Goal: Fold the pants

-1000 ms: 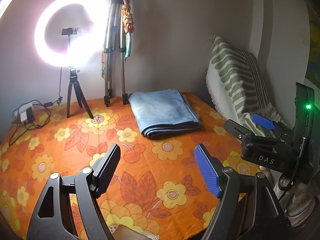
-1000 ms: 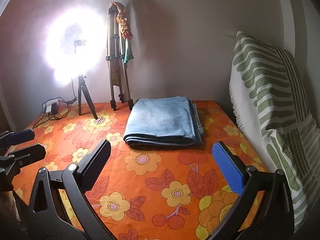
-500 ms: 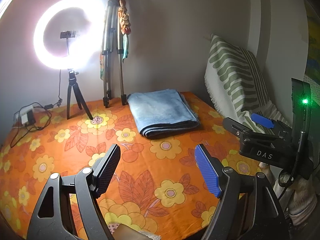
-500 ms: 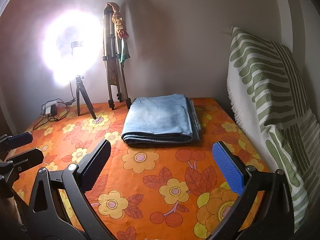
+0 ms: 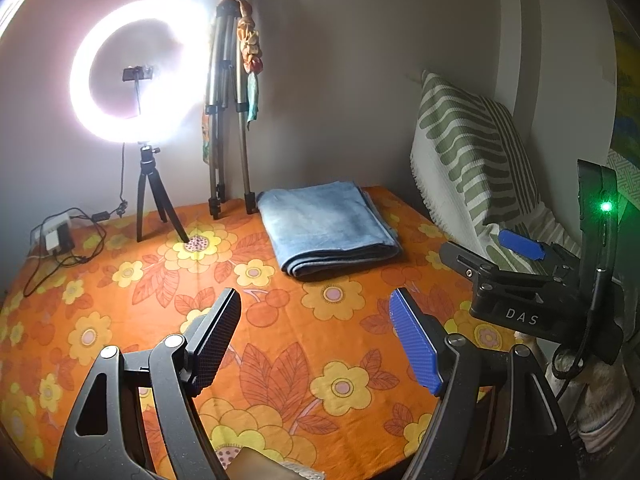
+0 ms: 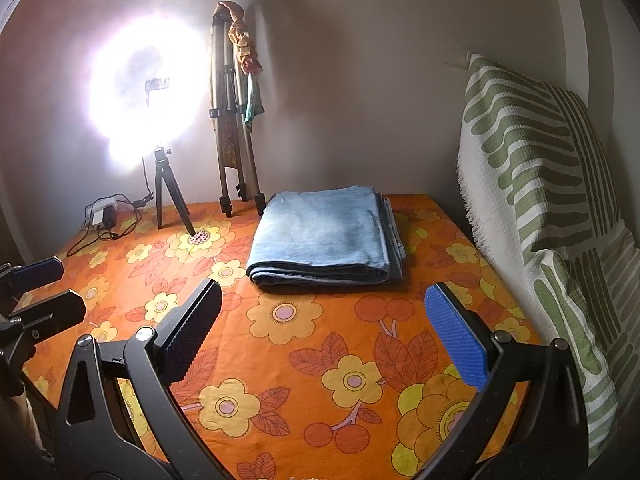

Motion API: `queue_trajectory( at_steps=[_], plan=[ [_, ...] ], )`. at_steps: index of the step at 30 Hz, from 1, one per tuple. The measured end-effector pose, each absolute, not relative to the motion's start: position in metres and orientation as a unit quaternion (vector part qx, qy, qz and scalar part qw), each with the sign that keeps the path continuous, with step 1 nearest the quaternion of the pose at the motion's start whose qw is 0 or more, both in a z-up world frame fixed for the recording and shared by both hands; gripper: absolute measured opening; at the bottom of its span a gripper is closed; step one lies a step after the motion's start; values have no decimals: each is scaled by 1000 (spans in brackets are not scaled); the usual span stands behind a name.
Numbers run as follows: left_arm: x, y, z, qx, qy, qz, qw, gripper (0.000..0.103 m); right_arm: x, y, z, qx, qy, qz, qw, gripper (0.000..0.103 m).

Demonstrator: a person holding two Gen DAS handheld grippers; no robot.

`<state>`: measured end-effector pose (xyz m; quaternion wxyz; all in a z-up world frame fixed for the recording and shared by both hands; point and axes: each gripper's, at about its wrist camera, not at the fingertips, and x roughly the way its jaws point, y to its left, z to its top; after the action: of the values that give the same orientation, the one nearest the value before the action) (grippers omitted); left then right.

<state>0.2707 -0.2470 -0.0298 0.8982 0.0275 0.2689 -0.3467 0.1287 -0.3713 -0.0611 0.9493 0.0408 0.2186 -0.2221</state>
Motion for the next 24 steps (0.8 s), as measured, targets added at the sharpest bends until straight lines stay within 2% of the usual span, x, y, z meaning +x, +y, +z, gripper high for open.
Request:
queue_trajectory(
  at_steps=[24],
  plan=[
    [270, -247, -25, 34, 261, -348, 900, 77, 131, -373, -64, 44, 221, -216, 950, 103]
  ],
)
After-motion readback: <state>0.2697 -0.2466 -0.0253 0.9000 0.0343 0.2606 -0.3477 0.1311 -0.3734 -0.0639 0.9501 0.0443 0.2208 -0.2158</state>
